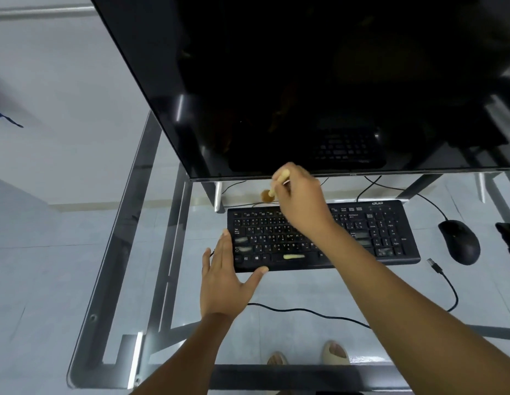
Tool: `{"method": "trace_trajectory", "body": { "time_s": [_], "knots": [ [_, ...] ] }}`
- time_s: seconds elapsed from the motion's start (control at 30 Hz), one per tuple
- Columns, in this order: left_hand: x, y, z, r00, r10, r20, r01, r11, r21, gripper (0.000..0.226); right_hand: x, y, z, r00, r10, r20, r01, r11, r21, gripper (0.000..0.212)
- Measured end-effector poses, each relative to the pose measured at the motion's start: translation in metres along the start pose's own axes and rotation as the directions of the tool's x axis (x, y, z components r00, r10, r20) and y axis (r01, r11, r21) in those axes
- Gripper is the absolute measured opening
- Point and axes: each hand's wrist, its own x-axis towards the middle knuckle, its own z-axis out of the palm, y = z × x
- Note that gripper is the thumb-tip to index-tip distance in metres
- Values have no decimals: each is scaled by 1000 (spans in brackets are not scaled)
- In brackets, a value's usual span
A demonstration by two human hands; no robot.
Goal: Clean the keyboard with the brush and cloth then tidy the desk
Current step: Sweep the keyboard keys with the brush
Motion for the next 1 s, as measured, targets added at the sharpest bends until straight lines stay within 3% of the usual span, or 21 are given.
{"method": "trace_trajectory", "body": {
  "time_s": [0.07,0.13,0.2,0.27,0.3,0.33,0.4,0.43,0.5,0.57,0.6,0.67,0.7,0.73,0.77,0.83,0.87,0.9,0.93,1.0],
  "knots": [
    [0,0,0,1000,-3,-4,3,1000,1,101,-4,4,-5,994,41,105,-50,995,83,4],
    [-1,-1,-1,1000,-2,-11,2,1000,2,101,-12,8,-5,973,24,232,-20,1000,-21,7],
    [-1,-2,0,1000,5,-4,-5,1000,4,101,-14,13,-7,996,14,87,-5,995,-97,7],
    [-1,-2,0,1000,8,0,-8,1000,7,100,-14,12,-12,998,23,-55,-24,999,-23,4],
    [-1,-2,0,1000,10,-3,-10,1000,7,100,-15,10,-13,999,41,-32,-39,998,43,3],
    [-1,-2,0,1000,9,-3,-9,1000,9,100,-18,7,-12,995,61,79,-68,994,85,4],
    [-1,-3,0,1000,11,-6,-11,1000,14,100,-27,5,-7,967,32,254,-33,999,-1,8],
    [-2,-2,-1,1000,13,-9,-13,1000,13,100,-29,5,-6,976,1,217,16,997,-77,11],
    [-2,0,-1,1000,13,-12,-13,1000,2,100,-29,7,-12,999,-39,12,41,986,-164,13],
    [-2,3,-3,1000,7,-11,-7,1000,-9,100,-31,5,-19,995,-22,-97,15,997,-73,8],
    [-3,4,-4,1000,3,-7,-3,1000,-12,101,-35,1,-20,998,45,-50,-43,998,39,6],
    [-5,2,-5,1000,-18,8,18,1000,-18,101,-48,-10,-14,965,127,228,-172,967,188,5],
    [-6,1,-5,1000,-27,13,28,999,-21,101,-55,-12,-10,929,109,353,-182,967,180,5],
    [-6,1,-5,1000,-27,13,27,999,-21,101,-61,-9,-7,916,85,392,-153,978,144,5],
    [-6,0,-4,1000,-22,11,22,1000,-19,101,-62,-5,-8,936,70,346,-105,991,85,5],
    [-5,-1,-2,1000,-20,12,20,1000,-21,102,-55,7,-15,997,50,59,-48,998,-35,4],
    [-4,-1,-1,1000,-20,17,21,1000,-19,102,-52,10,-20,996,44,-72,-47,998,-38,5],
    [-3,-2,0,1000,-20,21,20,1000,-14,102,-50,11,-24,991,64,-115,-63,998,12,7],
    [-3,-2,0,1000,-21,22,21,1000,-10,102,-51,9,-24,990,119,-74,-111,988,103,10],
    [-3,-4,1,1000,-19,22,19,1000,-7,103,-57,4,-18,962,167,215,-207,961,181,12]
  ]
}}
